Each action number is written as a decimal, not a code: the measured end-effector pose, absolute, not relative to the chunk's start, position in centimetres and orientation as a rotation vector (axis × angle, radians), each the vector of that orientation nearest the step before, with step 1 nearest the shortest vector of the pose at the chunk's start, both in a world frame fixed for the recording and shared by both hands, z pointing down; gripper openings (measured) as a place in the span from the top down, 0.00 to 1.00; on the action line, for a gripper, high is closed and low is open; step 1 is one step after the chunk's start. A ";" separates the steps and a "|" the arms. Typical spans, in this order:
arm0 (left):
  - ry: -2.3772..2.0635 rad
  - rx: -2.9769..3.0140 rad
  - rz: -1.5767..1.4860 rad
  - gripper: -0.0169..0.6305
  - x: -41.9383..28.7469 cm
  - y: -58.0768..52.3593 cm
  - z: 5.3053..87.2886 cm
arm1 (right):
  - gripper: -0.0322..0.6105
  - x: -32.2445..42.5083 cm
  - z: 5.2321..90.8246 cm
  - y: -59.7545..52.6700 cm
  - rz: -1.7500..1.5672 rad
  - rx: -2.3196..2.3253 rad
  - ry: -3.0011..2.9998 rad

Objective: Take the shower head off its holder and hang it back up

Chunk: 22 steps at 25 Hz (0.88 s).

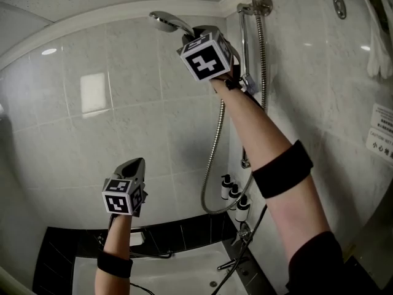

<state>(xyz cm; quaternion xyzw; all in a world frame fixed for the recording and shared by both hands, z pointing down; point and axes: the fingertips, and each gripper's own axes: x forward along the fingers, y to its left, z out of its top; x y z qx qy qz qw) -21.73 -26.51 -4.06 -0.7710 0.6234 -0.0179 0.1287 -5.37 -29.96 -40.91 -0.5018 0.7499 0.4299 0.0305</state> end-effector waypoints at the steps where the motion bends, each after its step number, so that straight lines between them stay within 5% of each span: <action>1: 1.817 -2.244 -0.056 0.97 -21.8 -26.2 -4.0 | 0.78 -5.3 -40.6 -29.9 1.298 -1.544 2.320; 22: 1.933 -2.286 -0.134 0.97 -26.1 -22.5 3.3 | 0.78 -7.0 -18.9 -31.1 0.559 -1.383 2.651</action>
